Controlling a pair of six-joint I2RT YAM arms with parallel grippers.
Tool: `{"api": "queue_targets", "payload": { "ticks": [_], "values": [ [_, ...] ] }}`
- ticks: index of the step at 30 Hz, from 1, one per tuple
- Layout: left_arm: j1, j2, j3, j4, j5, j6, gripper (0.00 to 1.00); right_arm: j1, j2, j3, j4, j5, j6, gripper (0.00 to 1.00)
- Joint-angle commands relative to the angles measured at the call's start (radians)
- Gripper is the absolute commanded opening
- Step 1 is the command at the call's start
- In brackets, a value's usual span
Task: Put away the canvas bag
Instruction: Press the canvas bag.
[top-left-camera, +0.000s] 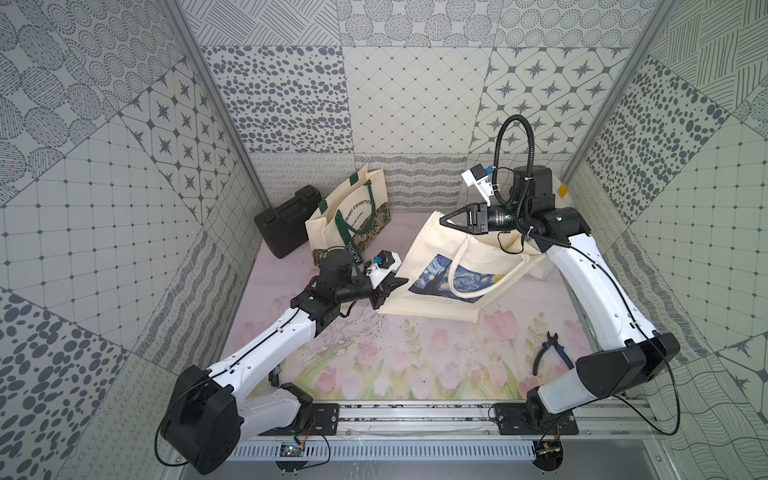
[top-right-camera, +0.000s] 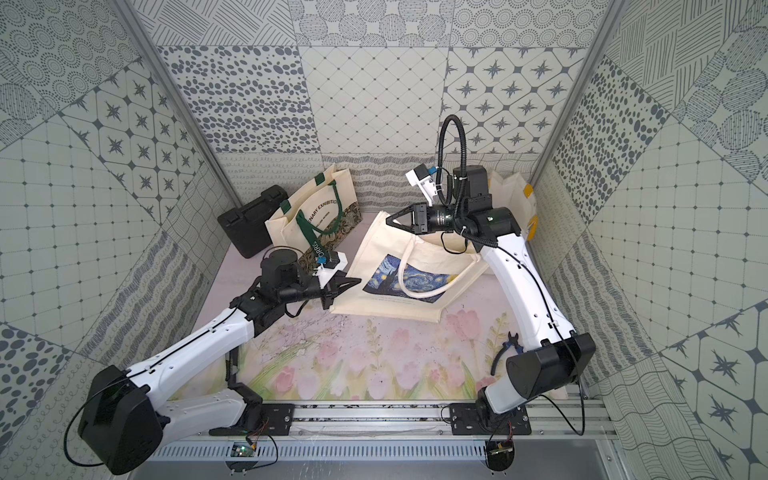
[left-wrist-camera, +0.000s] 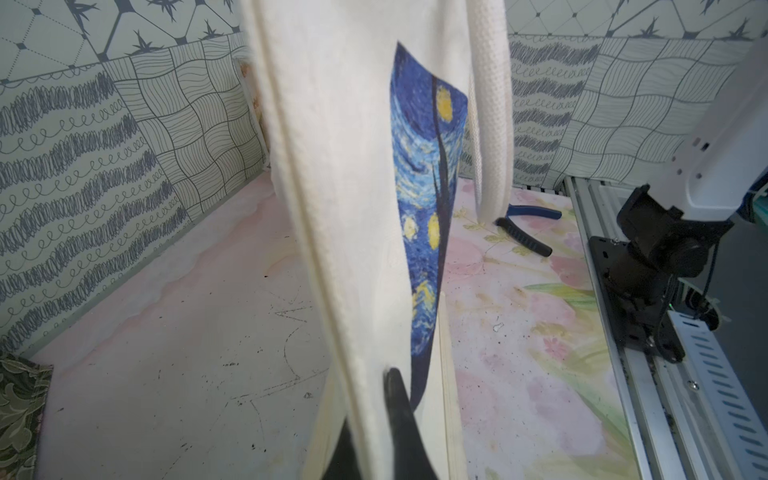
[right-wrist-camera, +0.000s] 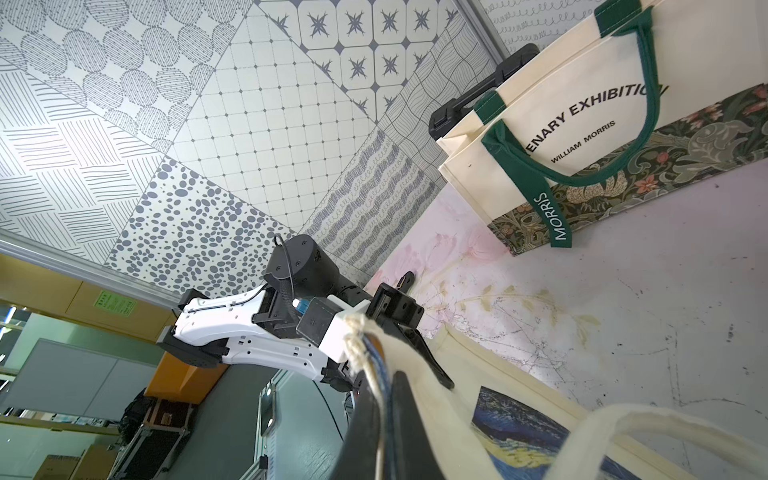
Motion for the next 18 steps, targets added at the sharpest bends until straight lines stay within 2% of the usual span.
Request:
{"api": "queue_targets", "payload": {
  "ticks": [1,2,3,4,6,9,10,11,12,16,18],
  "values": [
    [-0.013,-0.009,-0.045,-0.118,0.084,-0.023,0.0,-0.017,-0.06,0.09,0.192,-0.021,0.004,0.0],
    [-0.012,-0.009,-0.049,-0.119,0.085,-0.027,0.02,-0.018,-0.06,0.094,0.181,-0.019,-0.005,0.0],
    [-0.014,-0.011,-0.055,-0.118,0.078,-0.035,0.21,-0.019,-0.059,0.097,0.167,-0.014,-0.014,0.0],
    [-0.016,-0.015,-0.063,-0.115,0.07,-0.041,0.31,-0.019,-0.062,0.1,0.157,-0.012,-0.021,0.0],
    [-0.018,-0.026,-0.082,-0.103,0.057,-0.047,0.39,-0.019,-0.066,0.101,0.146,-0.009,-0.032,0.0],
    [-0.021,-0.04,-0.11,-0.092,0.045,-0.052,0.4,-0.021,-0.07,0.106,0.129,-0.003,-0.045,0.0],
    [-0.021,-0.043,-0.12,-0.087,0.041,-0.054,0.31,-0.022,-0.071,0.108,0.126,-0.005,-0.048,0.0],
    [-0.021,-0.045,-0.128,-0.085,0.043,-0.049,0.06,-0.023,-0.072,0.11,0.124,-0.005,-0.049,0.0],
    [-0.02,-0.046,-0.136,-0.085,0.041,-0.048,0.0,-0.025,-0.072,0.112,0.121,-0.003,-0.051,0.0],
    [-0.021,-0.04,-0.149,-0.075,0.023,-0.063,0.01,-0.029,-0.07,0.128,0.101,-0.001,-0.064,0.0],
    [-0.024,-0.035,-0.149,-0.076,0.005,-0.075,0.31,-0.034,-0.066,0.144,0.077,0.003,-0.08,0.0]
  ]
}}
